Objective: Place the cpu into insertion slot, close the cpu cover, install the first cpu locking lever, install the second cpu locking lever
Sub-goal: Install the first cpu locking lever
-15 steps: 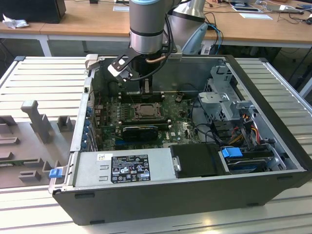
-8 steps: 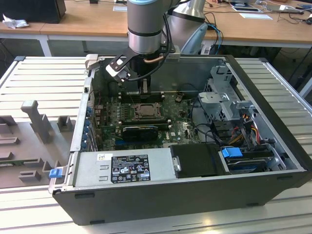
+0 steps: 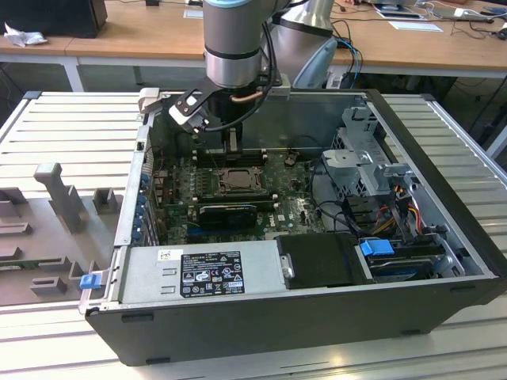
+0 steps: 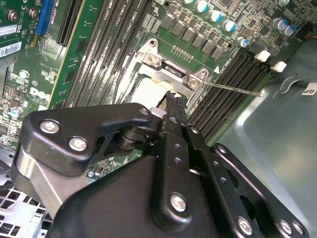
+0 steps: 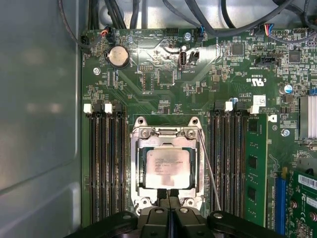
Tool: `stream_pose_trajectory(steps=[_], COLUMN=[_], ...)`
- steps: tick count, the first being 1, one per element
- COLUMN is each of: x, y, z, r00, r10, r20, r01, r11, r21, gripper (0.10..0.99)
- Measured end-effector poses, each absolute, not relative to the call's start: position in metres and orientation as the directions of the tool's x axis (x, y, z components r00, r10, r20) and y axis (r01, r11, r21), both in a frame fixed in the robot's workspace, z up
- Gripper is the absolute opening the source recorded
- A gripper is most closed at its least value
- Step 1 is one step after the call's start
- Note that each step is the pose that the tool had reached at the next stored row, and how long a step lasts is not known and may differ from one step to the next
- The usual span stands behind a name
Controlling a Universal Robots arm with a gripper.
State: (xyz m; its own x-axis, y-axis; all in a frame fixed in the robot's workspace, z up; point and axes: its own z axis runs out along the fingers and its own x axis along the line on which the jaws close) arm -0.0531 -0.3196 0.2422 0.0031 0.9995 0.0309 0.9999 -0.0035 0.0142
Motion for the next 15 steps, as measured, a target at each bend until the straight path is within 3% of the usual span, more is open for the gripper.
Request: stream_pose_trajectory(steps=[15], x=[-0.064], y=[-0.32], z=[0.243], r00=[0.003], r10=[1.0], r20=[0.031], r01=[1.0], r11=[-0.003], r21=[0.014], gripper=[0.106])
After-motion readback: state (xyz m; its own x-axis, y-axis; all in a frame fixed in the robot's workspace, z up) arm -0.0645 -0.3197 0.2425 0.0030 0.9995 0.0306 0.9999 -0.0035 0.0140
